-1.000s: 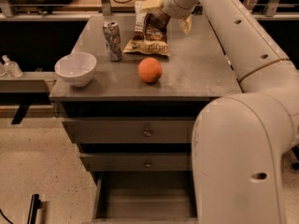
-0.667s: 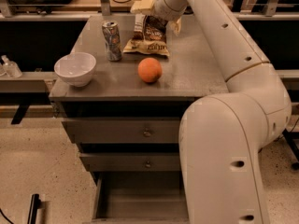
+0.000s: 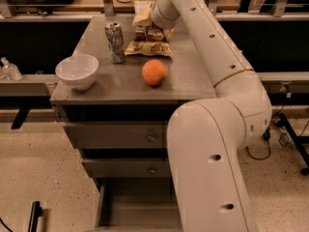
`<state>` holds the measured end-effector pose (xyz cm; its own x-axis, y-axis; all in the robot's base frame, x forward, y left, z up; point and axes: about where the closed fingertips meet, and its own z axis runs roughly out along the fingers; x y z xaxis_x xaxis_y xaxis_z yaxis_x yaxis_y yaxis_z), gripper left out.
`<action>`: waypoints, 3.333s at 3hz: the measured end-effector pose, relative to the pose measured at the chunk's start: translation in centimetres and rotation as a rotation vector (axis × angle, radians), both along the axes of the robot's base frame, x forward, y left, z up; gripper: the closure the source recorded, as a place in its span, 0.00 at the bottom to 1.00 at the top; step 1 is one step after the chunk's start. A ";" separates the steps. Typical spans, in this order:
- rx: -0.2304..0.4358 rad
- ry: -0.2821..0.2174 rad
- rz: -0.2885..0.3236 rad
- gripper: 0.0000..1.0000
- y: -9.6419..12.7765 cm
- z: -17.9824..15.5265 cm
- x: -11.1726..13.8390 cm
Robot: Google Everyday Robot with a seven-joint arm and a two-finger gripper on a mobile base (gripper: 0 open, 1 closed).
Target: Place brown chip bag into bottom drawer
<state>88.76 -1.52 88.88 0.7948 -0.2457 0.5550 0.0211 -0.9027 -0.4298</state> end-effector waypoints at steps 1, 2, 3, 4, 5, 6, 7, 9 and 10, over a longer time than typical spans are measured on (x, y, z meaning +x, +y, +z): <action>-0.024 0.004 0.004 0.48 -0.1 -1.3 0.5; -0.001 0.016 0.022 0.72 -0.2 -1.0 -0.1; 0.112 0.038 0.042 0.95 -0.3 1.6 -1.7; 0.217 -0.009 0.037 1.00 -1.4 7.2 -3.1; 0.262 -0.063 -0.003 1.00 -3.5 11.5 -3.8; 0.297 -0.085 -0.021 1.00 -5.3 14.3 -5.2; 0.319 -0.006 -0.014 1.00 -5.9 15.1 -8.3; 0.430 0.126 0.025 1.00 -6.3 14.5 -14.0; 0.548 0.184 0.050 1.00 -7.2 14.2 -17.5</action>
Offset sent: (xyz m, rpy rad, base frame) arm -0.0036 -0.0078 0.0067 0.0355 0.0212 0.0405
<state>71.28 -8.72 103.13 0.8838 -0.4185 0.2090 -0.0614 -0.5467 -0.8350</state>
